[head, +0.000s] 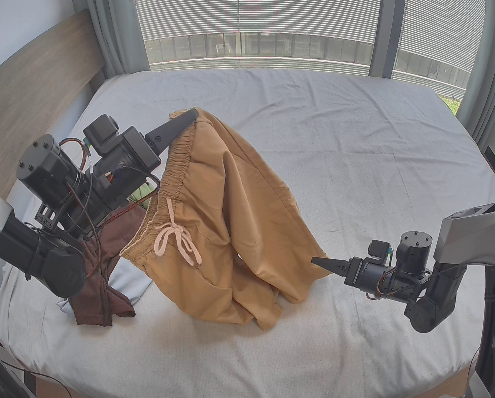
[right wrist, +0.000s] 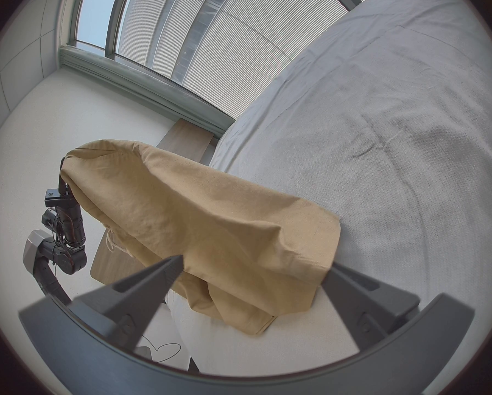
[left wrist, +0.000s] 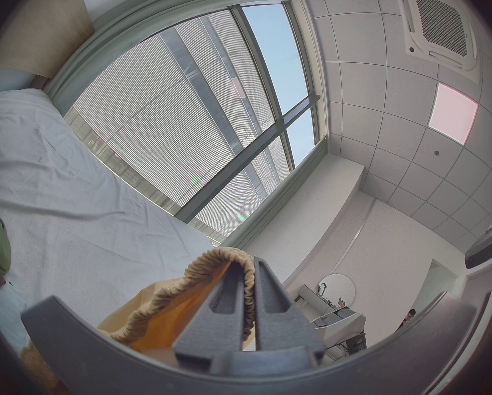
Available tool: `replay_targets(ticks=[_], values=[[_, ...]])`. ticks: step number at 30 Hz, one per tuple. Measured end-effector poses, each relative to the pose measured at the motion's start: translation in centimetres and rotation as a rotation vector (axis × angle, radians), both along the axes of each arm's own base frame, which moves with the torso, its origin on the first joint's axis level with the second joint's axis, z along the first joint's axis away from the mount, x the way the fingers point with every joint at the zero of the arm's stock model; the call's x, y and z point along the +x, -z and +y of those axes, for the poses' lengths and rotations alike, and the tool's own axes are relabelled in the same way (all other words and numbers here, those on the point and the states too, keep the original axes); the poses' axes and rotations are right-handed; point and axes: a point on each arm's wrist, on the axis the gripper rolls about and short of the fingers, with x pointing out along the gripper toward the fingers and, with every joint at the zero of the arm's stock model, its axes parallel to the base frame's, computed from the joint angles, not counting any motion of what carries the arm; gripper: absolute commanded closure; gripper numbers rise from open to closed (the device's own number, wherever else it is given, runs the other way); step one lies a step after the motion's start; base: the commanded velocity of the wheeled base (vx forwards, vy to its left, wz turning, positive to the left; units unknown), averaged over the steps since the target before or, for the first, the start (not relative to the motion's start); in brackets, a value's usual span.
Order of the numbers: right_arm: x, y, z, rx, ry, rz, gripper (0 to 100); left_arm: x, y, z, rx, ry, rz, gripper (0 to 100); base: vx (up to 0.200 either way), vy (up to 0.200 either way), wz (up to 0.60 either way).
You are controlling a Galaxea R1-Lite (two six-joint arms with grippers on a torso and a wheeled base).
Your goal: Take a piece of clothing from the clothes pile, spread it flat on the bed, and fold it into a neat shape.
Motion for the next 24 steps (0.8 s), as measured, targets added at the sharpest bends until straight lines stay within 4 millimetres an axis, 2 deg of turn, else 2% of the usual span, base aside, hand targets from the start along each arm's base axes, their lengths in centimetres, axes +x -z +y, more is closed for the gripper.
replay_targets(ticks=[13,24], values=[[0.0,-0.5,-0.7,0.001,0.02,-0.011,100,0.1,0.4,0.2,0.006,-0.005,0.016,100,0.0,0.0,0.0],[-1.9,-4.1,-2.5,0.017,0.056,-0.068,100,-0.4,2.2,1.6,0.056,0.0,0.074,100,0.0,0.0,0.0]])
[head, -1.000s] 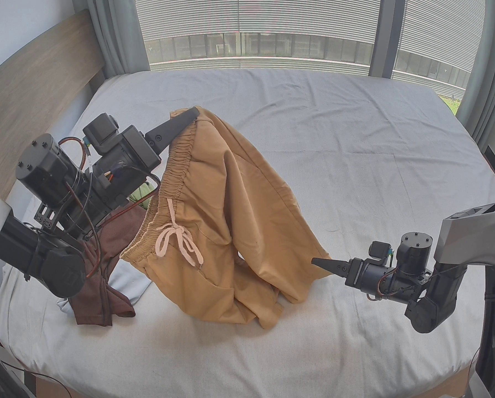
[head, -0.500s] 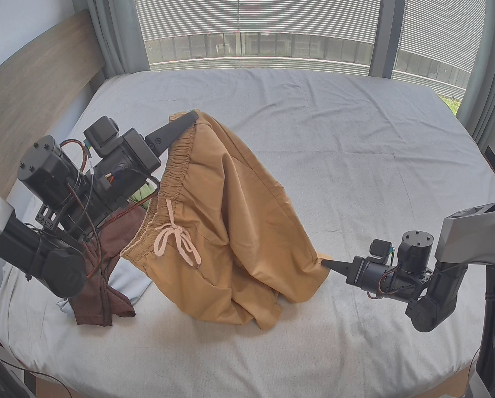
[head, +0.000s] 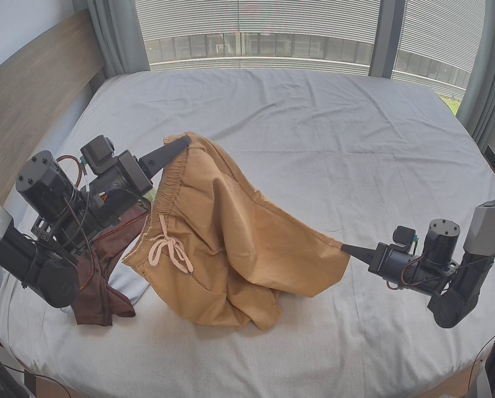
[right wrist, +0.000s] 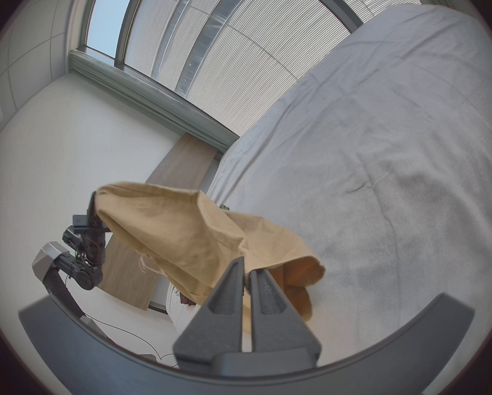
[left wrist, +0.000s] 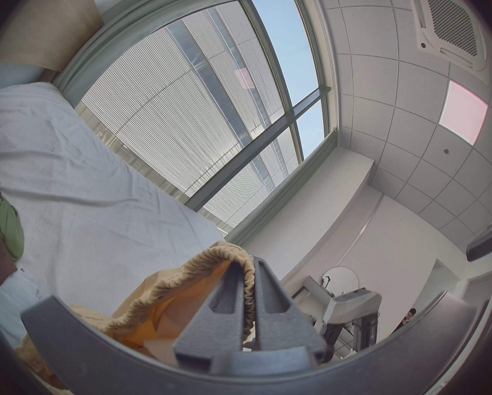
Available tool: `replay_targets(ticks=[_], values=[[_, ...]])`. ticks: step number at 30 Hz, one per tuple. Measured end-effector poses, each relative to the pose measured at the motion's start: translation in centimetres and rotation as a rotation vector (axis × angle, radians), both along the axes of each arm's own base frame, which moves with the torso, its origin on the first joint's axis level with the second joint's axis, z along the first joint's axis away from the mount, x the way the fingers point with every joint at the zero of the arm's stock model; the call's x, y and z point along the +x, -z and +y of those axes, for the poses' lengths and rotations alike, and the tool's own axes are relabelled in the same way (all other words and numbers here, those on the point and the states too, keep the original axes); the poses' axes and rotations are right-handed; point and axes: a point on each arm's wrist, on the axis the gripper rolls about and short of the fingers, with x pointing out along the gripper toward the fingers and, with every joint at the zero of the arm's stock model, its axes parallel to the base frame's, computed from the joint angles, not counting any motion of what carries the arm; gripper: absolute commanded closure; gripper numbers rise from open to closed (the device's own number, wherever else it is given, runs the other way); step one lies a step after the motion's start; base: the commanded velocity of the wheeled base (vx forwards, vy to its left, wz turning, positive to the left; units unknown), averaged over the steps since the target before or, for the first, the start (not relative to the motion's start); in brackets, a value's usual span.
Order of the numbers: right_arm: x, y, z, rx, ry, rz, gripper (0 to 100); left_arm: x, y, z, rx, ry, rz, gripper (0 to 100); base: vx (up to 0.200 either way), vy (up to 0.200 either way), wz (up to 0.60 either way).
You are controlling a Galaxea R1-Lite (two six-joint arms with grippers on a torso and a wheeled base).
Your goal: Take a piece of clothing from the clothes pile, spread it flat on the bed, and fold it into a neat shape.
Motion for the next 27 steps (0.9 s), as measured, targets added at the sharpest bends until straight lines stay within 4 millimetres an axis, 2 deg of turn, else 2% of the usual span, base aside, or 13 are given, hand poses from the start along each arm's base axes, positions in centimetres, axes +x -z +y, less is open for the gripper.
replay_targets(ticks=[10,15,21,27], values=[[-3.0,-4.6,-2.2,0.028,0.005,-0.109,100,-1.5,3.1,1.7,0.142,0.026,0.035,100,0.0,0.0,0.0],[-3.8,-5.7,-3.3,0.029,0.027,-0.143,100,-1.7,4.6,2.8,0.183,0.015,0.071,100,0.0,0.0,0.0],[-3.3,-4.3,-3.4,-0.006,0.029,-0.114,100,-1.2,5.9,4.0,0.218,-0.003,0.095,100,0.0,0.0,0.0],[-1.9,-0.9,-2.9,-0.08,0.001,-0.054,100,0.0,7.1,4.6,0.234,-0.025,0.112,100,0.0,0.0,0.0]])
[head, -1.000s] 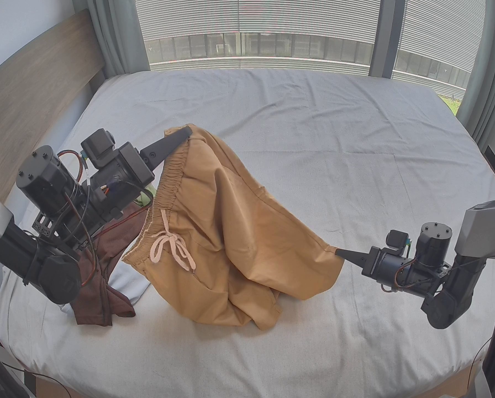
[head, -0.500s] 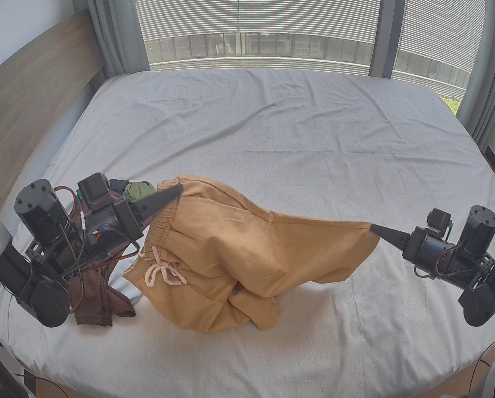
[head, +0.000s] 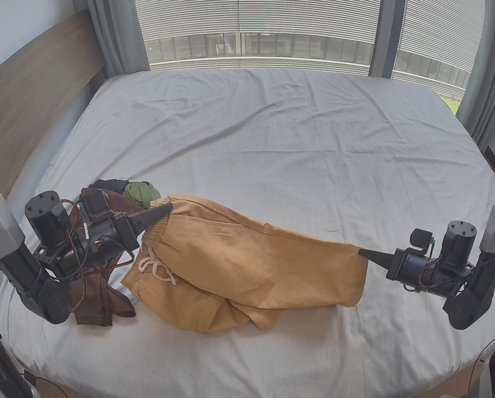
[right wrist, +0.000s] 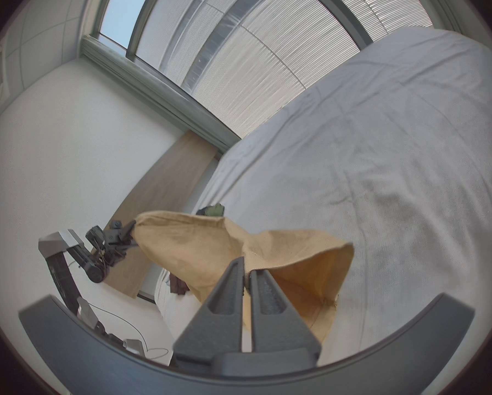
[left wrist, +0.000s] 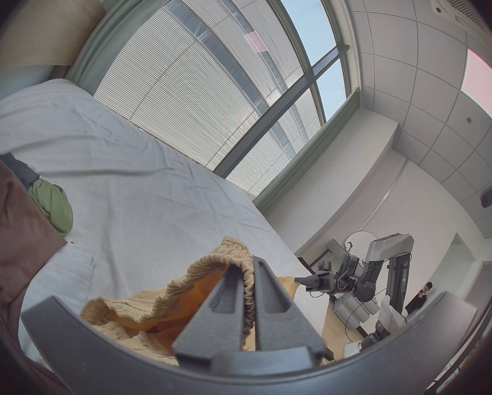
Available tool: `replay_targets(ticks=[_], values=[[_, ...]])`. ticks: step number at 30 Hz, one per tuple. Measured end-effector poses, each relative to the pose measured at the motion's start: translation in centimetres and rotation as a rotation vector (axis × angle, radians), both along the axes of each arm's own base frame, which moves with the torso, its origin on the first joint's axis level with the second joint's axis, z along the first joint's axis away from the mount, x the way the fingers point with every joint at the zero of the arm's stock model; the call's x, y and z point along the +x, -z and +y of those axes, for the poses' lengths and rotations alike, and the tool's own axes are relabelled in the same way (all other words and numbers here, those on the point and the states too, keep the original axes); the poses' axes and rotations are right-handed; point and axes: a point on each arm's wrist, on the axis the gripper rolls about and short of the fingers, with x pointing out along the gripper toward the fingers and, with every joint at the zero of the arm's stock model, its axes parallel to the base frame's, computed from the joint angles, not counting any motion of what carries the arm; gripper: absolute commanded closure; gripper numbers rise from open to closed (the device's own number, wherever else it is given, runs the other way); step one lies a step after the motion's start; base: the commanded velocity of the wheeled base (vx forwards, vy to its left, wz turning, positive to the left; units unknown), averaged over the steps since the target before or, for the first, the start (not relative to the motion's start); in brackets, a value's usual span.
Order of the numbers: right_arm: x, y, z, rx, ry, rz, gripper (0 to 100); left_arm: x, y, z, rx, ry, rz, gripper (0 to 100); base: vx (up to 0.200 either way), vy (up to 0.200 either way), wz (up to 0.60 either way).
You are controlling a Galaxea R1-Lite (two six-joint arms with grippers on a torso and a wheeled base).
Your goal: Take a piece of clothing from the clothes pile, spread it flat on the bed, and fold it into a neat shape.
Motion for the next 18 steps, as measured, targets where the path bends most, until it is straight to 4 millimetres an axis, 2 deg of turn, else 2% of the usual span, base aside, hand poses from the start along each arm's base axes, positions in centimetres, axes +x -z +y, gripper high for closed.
replay_targets(ticks=[5,12,13,18], values=[[0.9,2.6,0.7,-0.029,-0.025,0.059,100,0.7,0.7,0.2,0.007,-0.009,0.01,100,0.0,0.0,0.0],[1.1,4.5,1.1,-0.04,-0.041,0.112,100,0.9,1.2,0.3,0.011,-0.012,0.024,100,0.0,0.0,0.0],[1.2,4.6,1.1,-0.04,-0.044,0.116,0,0.9,1.2,0.3,0.011,-0.012,0.024,100,0.0,0.0,0.0],[1.6,5.1,1.2,-0.04,-0.046,0.12,0,0.9,1.2,0.2,0.011,-0.009,0.027,100,0.0,0.0,0.0]])
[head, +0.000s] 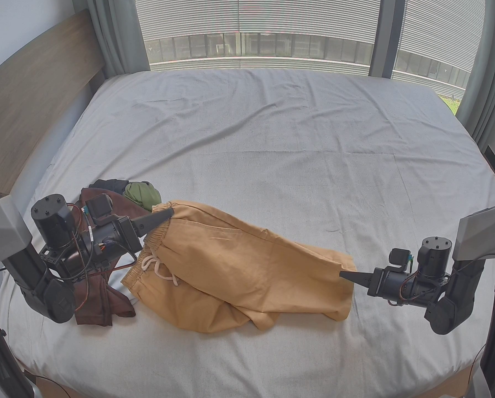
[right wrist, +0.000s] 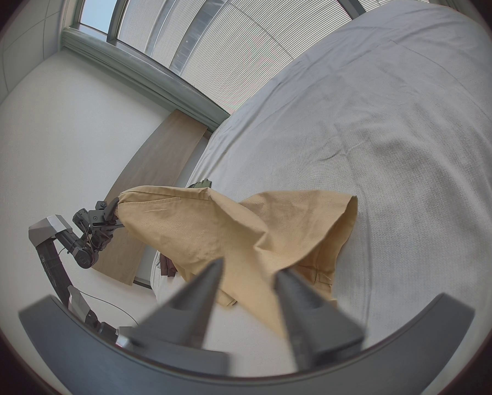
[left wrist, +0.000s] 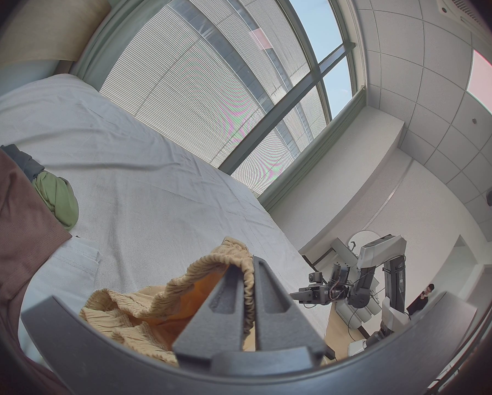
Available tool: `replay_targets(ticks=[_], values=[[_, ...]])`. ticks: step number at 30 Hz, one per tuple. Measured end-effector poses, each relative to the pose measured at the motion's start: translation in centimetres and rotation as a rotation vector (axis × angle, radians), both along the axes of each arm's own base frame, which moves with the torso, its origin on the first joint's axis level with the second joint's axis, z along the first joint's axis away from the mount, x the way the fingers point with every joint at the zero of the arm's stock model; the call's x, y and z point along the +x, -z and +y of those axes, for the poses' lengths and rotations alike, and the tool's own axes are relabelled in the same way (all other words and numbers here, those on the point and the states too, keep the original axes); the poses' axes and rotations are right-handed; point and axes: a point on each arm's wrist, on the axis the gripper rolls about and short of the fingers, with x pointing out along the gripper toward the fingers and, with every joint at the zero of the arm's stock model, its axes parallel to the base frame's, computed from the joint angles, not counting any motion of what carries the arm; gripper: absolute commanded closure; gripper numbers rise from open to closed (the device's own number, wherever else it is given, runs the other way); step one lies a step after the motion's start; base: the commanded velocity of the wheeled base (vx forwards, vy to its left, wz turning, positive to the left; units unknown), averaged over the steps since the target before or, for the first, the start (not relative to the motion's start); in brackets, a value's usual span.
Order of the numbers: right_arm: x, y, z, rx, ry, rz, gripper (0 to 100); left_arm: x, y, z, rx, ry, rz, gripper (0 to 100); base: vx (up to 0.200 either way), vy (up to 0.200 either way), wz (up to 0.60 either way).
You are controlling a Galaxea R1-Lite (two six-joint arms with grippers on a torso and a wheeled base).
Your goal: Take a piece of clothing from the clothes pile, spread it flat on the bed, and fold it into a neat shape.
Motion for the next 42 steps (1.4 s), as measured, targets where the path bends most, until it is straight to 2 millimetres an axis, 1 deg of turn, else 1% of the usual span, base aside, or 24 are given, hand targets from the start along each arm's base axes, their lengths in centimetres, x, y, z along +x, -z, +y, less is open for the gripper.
replay_targets(ticks=[7,15,28,42], values=[[1.1,0.1,0.3,0.009,0.001,-0.022,0,-0.1,-0.1,-0.2,0.001,0.008,-0.005,100,0.0,0.0,0.0],[1.7,0.5,0.9,0.014,-0.016,-0.031,0,-0.2,-0.2,-0.3,0.004,0.01,-0.012,100,0.0,0.0,0.0],[3.3,1.1,2.8,0.037,-0.042,-0.055,0,-0.2,-0.3,-0.3,0.003,0.01,-0.015,100,0.0,0.0,0.0],[4.9,1.4,3.1,0.065,0.007,-0.065,0,-0.4,-0.2,-0.5,0.004,0.018,-0.011,100,0.0,0.0,0.0]])
